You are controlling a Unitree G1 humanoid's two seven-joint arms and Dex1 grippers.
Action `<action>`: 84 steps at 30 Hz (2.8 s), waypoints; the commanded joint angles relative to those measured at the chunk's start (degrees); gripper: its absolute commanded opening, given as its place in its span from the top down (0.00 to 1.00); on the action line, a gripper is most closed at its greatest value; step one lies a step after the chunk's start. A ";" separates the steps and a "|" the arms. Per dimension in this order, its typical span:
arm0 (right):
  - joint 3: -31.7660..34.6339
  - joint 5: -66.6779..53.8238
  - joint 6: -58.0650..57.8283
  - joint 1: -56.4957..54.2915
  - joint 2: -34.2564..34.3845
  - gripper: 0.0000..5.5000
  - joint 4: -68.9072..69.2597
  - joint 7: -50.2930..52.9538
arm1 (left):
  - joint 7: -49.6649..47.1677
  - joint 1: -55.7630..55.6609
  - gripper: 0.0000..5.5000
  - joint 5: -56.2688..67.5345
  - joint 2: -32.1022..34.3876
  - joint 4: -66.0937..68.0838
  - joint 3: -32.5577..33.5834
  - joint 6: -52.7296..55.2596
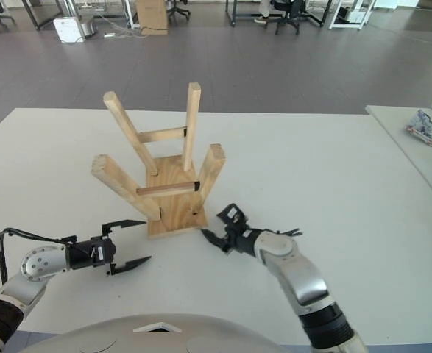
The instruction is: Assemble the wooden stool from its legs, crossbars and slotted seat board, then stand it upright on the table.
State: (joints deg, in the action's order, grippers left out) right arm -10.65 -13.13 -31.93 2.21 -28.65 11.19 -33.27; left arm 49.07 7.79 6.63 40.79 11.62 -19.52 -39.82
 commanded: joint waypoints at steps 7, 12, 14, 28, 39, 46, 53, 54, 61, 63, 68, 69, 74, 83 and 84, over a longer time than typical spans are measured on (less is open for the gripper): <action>3.13 2.09 5.20 -15.19 1.26 0.39 -16.22 -2.97 | -0.85 -8.17 0.22 -8.98 -8.51 10.54 -5.18 2.52; 1.15 3.86 6.24 -17.95 2.87 0.39 -17.41 -4.41 | 3.29 -4.31 0.22 -6.03 -4.33 12.76 -5.65 -4.88; 0.77 3.62 5.53 -16.94 2.26 0.39 -15.17 -5.74 | 9.84 0.29 0.22 -1.21 1.90 12.21 -7.02 -10.00; 0.37 -8.85 -10.63 -10.13 3.16 0.39 10.66 -8.13 | 20.56 -10.09 0.22 9.07 5.78 41.77 -0.68 -18.83; 1.28 -0.47 -5.90 -12.81 12.85 0.39 3.32 9.84 | 19.94 -9.00 0.22 8.62 4.64 34.59 1.04 -14.13; 0.25 1.03 6.75 -22.76 -1.36 0.39 -12.93 -12.29 | 20.00 -8.90 0.22 7.89 5.20 33.32 2.53 -12.08; 2.04 0.56 4.11 -25.62 -1.21 0.39 -20.30 -13.29 | 19.81 -8.51 0.22 6.73 4.17 34.55 3.60 -11.86; 1.49 0.60 3.45 -24.33 -1.39 0.39 -19.26 -13.95 | 19.78 -8.61 0.22 6.55 4.13 34.97 3.75 -11.89; 1.43 -3.66 -4.34 -17.67 3.13 0.39 -9.39 -12.89 | 18.32 -15.32 0.22 3.71 2.64 39.13 4.09 -12.03; 1.86 -5.30 -6.71 -17.01 5.42 0.39 -7.19 -11.24 | 18.36 -15.77 0.22 3.22 2.12 40.33 4.24 -12.73; 3.92 -5.01 -8.08 -17.51 12.62 0.39 -7.49 -0.81 | 17.83 -16.00 0.22 1.96 0.81 43.03 4.46 -14.25; 4.27 -4.30 -7.54 -17.48 14.07 0.43 -8.10 1.78 | 17.66 -15.96 0.21 1.85 0.59 43.48 4.51 -14.48; 2.21 -3.34 -7.52 -15.10 15.21 0.61 -7.24 3.89 | 16.93 -15.79 0.21 1.39 -0.06 45.18 4.55 -15.40; 3.90 -7.89 -2.06 -19.13 6.30 0.79 -14.15 -15.32 | 16.72 -15.95 0.21 1.34 0.77 47.72 4.89 -15.89; 4.16 -8.62 -2.08 -19.23 6.41 0.82 -14.09 -16.20 | 16.75 -15.72 0.21 1.48 0.81 47.87 4.97 -15.84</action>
State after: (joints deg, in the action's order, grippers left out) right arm -8.38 -20.50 -34.95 -14.30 -21.83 -2.36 -48.81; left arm 64.67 -11.96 15.17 41.90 55.38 -12.38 -58.13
